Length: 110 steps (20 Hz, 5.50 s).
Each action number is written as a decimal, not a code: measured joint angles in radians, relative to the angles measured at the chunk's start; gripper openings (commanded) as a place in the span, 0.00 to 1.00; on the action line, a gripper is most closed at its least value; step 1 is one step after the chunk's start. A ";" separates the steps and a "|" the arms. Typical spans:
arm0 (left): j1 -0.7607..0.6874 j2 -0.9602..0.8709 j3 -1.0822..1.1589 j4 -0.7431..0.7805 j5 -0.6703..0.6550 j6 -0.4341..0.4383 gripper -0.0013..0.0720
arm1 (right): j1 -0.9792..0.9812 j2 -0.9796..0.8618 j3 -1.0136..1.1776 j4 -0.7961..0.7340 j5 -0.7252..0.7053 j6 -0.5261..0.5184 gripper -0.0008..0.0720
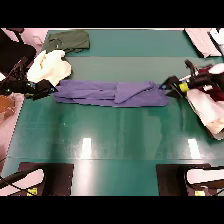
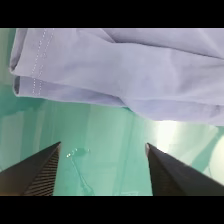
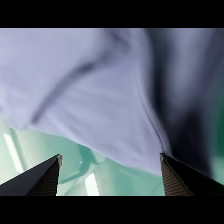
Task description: Fold the shirts.
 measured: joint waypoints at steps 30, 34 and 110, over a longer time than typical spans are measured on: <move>-0.244 -0.035 -0.001 -0.224 0.104 0.106 0.05 | 0.179 -0.088 0.084 0.243 -0.324 -0.211 0.04; -0.478 -0.158 0.006 -0.257 0.378 0.133 0.05 | 0.235 0.003 0.163 0.174 -0.316 -0.185 0.04; -0.284 0.047 0.520 0.618 -0.058 -0.243 0.05 | 0.486 -0.455 0.800 0.454 -0.303 0.100 0.04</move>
